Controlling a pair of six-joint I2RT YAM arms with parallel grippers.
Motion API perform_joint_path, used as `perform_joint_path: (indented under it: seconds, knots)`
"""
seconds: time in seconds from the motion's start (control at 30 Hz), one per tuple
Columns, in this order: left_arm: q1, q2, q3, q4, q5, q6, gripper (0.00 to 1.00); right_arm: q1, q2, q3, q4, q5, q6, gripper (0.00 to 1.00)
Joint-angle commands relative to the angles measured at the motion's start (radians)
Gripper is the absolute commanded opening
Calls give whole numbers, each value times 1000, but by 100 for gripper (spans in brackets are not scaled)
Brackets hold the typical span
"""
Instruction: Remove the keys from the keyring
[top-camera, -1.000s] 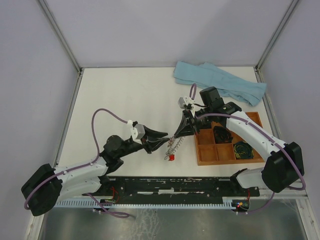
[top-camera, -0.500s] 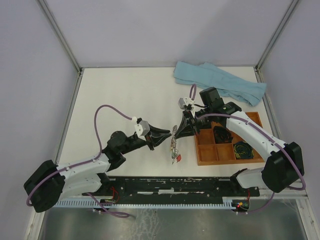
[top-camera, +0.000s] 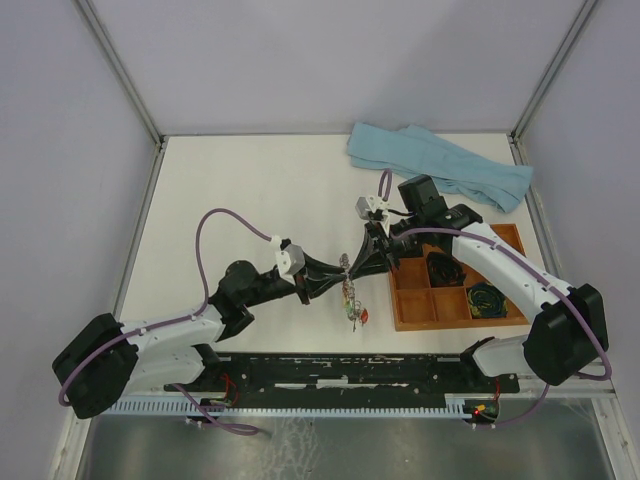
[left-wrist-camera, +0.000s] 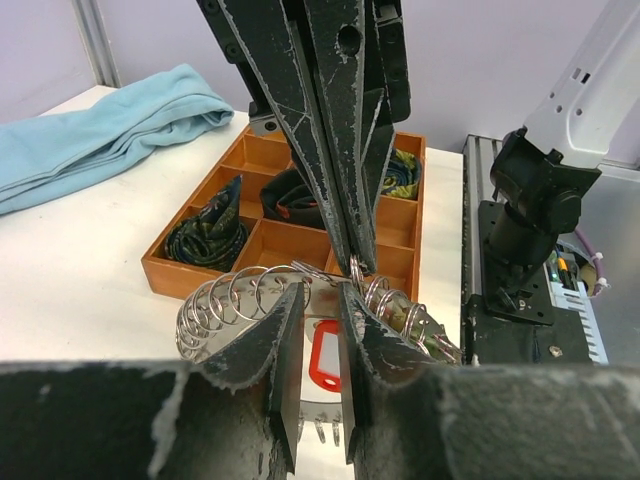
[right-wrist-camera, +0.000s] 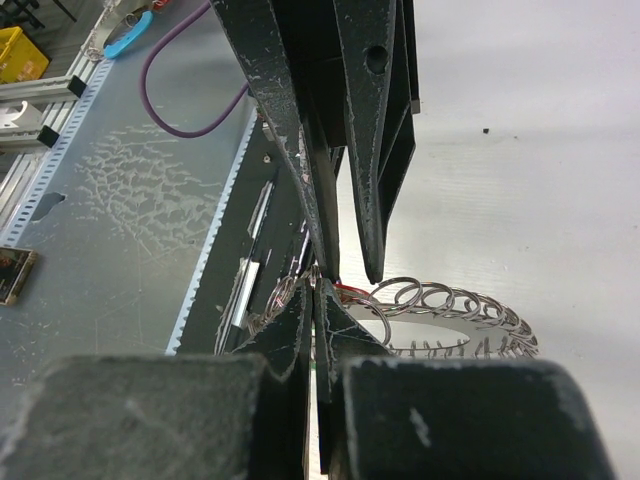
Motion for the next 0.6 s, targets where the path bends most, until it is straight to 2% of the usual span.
perform_joint_path:
  seconds: [0.0,0.57]
  knots:
    - [0,-1,15,79,62,5,27,1,-6,46,26,-55,-16,1]
    - [1,-20,-12,61,83,4,29,1,-9,47,22,-57,-16,1]
